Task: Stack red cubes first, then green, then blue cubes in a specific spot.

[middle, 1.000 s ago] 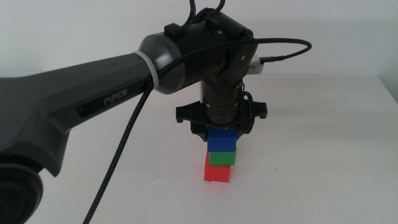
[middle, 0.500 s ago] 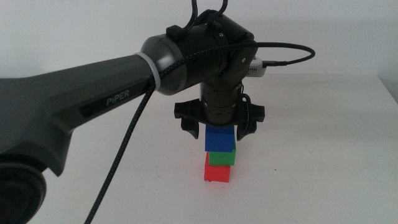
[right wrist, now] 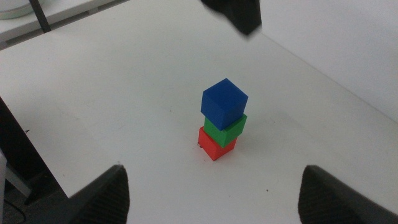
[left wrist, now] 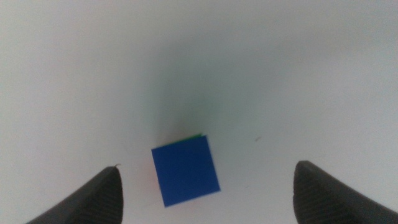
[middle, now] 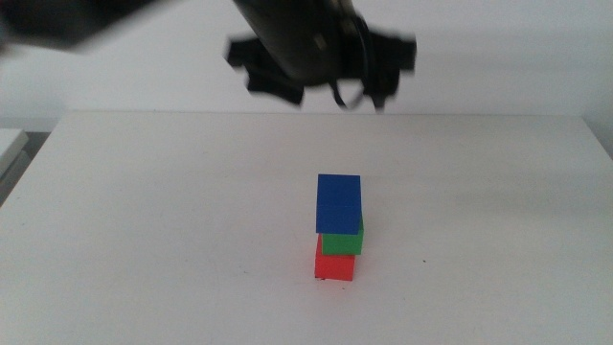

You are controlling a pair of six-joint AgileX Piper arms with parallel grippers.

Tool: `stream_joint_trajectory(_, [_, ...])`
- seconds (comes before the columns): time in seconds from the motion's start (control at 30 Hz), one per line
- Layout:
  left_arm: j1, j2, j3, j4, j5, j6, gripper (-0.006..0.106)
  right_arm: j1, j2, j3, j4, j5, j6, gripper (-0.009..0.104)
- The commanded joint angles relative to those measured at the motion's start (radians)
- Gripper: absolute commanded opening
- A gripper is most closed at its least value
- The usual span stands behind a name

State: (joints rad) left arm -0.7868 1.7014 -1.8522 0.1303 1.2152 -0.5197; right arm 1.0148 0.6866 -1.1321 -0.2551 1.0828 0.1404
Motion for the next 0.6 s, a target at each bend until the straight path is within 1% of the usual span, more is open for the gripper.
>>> stream_joint_trajectory(0.0, [-0.001, -0.088, -0.009, 0.003, 0.006, 0.035, 0.094, 0.002, -0.004, 0.005, -0.003, -0.007, -0.001, 0.088])
stream_joint_trajectory(0.1, [-0.001, -0.173, -0.007, 0.047, 0.006, 0.211, 0.094, 0.002, -0.004, 0.005, -0.003, -0.007, -0.001, 0.088])
stream_joint_trajectory(0.17, [0.023, -0.227, 0.004, 0.051, 0.006, 0.268, 0.094, 0.002, -0.004, 0.005, -0.003, -0.007, -0.001, 0.088])
stream_joint_trajectory(0.27, [0.095, -0.323, 0.037, 0.022, 0.006, 0.368, 0.094, 0.002, -0.004, 0.005, -0.003, -0.007, -0.001, 0.088])
stream_joint_trajectory(0.37, [0.206, -0.412, 0.092, -0.026, 0.006, 0.454, 0.094, 0.002, -0.004, 0.005, -0.003, -0.007, -0.001, 0.088])
stream_joint_trajectory(0.47, [0.371, -0.513, 0.179, -0.102, 0.006, 0.562, 0.094, 0.002, -0.004, 0.005, -0.003, -0.007, -0.001, 0.088])
stream_joint_trajectory(0.57, [0.576, -0.656, 0.323, -0.283, -0.033, 0.731, 0.094, 0.002, -0.004, 0.005, -0.003, -0.007, -0.001, 0.088])
